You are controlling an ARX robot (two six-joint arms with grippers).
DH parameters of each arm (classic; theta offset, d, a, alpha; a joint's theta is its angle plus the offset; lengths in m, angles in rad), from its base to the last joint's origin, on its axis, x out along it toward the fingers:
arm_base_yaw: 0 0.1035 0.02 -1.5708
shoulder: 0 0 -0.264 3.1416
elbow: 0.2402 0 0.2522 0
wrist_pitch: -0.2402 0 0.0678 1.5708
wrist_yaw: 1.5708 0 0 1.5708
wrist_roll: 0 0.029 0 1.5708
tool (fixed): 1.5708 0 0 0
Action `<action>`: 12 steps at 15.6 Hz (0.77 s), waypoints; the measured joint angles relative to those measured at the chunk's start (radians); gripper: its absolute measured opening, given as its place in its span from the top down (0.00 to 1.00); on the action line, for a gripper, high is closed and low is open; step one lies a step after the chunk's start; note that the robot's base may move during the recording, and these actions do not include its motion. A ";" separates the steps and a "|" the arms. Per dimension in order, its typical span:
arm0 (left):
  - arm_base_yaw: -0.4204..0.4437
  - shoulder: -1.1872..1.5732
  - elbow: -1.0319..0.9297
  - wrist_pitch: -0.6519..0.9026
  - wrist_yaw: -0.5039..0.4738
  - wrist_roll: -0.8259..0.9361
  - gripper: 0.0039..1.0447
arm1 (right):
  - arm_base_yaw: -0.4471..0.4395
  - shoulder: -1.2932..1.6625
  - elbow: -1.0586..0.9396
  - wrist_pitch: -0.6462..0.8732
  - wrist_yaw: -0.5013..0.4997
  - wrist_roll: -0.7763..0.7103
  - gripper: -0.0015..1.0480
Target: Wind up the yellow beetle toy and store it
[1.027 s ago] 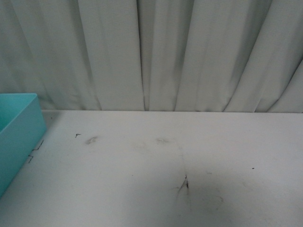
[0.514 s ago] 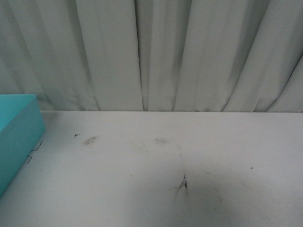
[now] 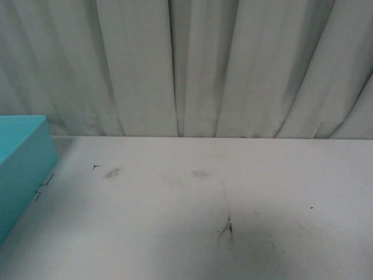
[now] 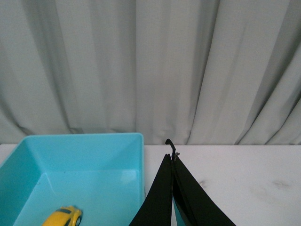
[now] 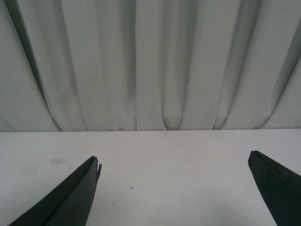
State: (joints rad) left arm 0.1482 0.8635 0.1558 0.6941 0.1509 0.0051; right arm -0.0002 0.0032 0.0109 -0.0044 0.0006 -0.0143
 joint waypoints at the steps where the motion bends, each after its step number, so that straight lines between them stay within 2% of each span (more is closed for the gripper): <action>1: -0.016 -0.038 -0.024 -0.020 -0.020 0.000 0.99 | 0.000 0.000 0.000 0.000 0.000 0.000 0.06; 4: -0.055 -0.153 -0.065 -0.076 -0.053 0.000 0.99 | 0.000 0.000 0.000 0.000 0.000 0.000 0.06; 6: -0.143 -0.223 -0.094 -0.129 -0.145 -0.002 0.99 | 0.000 0.000 0.000 0.000 0.000 0.000 0.06; 7: -0.155 -0.262 -0.102 -0.156 -0.140 -0.001 0.99 | 0.000 0.000 0.000 0.000 0.000 0.000 0.06; 8: -0.151 -0.293 -0.107 -0.179 -0.151 -0.002 0.99 | 0.000 0.000 0.000 0.000 0.000 0.000 0.06; 9: -0.147 -0.302 -0.136 -0.121 -0.152 -0.002 0.99 | 0.000 0.000 0.000 0.000 0.000 0.000 0.06; 12: -0.147 -0.331 -0.146 -0.189 -0.152 -0.002 0.99 | 0.000 0.000 0.000 0.000 0.000 0.000 0.06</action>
State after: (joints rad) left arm 0.0013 0.5327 0.0101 0.5049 -0.0010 0.0036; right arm -0.0002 0.0032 0.0109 -0.0040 0.0002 -0.0147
